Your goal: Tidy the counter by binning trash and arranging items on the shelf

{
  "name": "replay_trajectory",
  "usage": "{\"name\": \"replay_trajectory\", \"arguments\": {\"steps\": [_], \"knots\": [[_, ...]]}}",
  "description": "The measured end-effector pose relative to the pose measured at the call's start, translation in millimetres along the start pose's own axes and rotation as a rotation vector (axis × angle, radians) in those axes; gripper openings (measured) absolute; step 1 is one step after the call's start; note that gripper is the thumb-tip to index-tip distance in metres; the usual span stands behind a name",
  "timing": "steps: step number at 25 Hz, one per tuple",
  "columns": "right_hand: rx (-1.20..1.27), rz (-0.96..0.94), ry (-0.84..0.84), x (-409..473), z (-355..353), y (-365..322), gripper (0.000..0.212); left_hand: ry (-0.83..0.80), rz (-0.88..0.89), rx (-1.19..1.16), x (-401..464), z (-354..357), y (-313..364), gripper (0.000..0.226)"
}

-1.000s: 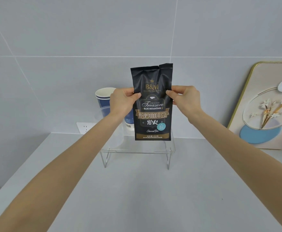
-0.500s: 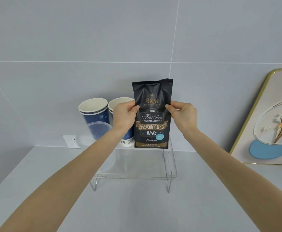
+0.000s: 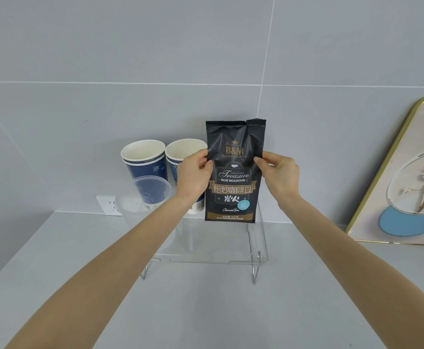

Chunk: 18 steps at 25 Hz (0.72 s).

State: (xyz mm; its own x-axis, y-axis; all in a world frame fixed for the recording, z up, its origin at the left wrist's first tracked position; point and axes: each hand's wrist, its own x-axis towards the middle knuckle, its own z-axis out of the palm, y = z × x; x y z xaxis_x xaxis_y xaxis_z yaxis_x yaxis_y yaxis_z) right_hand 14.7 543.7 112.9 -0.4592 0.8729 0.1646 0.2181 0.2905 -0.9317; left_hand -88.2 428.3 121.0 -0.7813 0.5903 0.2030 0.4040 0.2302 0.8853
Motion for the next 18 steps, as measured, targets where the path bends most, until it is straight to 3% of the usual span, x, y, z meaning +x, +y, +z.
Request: {"name": "replay_trajectory", "arguments": {"steps": [3,9,12,18], "knots": [[-0.053,-0.022,-0.025,-1.8,-5.7,-3.6,0.025,-0.044,-0.006,0.015,-2.6,0.0,2.2,0.032],[-0.185,-0.020,-0.136,-11.0,-19.1,-14.5,0.034,0.021,0.049,0.018,-9.8,-12.9,19.8,0.038],[-0.249,-0.009,-0.193,-14.9,-24.6,-22.0,0.043,0.082,0.149,0.103,-10.2,-25.2,31.3,0.039],[-0.475,-0.149,-0.308,-41.0,-33.0,-60.8,0.050,0.021,0.263,0.342,-22.0,-50.5,49.5,0.044]]}}
